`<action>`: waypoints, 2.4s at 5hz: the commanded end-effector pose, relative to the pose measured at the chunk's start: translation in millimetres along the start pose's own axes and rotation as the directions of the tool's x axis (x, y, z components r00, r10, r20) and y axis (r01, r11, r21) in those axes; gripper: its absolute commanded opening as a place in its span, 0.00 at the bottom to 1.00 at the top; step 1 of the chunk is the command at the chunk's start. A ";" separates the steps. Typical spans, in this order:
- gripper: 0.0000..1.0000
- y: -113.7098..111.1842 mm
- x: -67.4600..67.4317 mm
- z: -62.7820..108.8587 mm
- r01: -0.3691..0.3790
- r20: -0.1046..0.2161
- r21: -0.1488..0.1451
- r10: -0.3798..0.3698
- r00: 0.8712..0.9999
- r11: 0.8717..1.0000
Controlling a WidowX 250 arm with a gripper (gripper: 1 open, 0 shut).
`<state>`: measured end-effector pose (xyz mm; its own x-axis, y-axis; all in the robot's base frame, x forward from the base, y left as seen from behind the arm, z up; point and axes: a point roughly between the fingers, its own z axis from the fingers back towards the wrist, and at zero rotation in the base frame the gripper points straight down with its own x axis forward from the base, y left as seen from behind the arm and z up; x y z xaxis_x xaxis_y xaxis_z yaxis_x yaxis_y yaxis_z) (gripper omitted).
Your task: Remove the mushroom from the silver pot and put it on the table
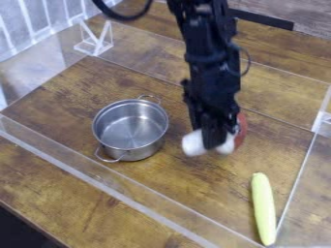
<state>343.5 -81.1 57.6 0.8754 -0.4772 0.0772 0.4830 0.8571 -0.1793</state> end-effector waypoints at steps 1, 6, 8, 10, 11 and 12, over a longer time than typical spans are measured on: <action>0.00 -2.8 16.9 30.2 0.044 0.043 0.018 -0.045 0.998 0.999; 0.00 -3.4 13.7 29.4 0.066 -0.027 -0.031 -0.067 0.997 0.997; 0.00 -2.6 16.7 27.4 0.137 -0.063 -0.055 -0.141 0.988 0.989; 0.00 23.7 8.8 11.6 0.231 -0.097 -0.084 -0.239 0.966 0.969; 0.00 20.4 6.8 12.8 0.183 -0.088 -0.083 -0.190 0.978 0.980; 1.00 18.5 13.6 18.3 0.214 -0.097 -0.084 -0.222 0.970 0.973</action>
<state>357.9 -65.4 53.6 0.7475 -0.6636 -0.0295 0.6316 0.7239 -0.2776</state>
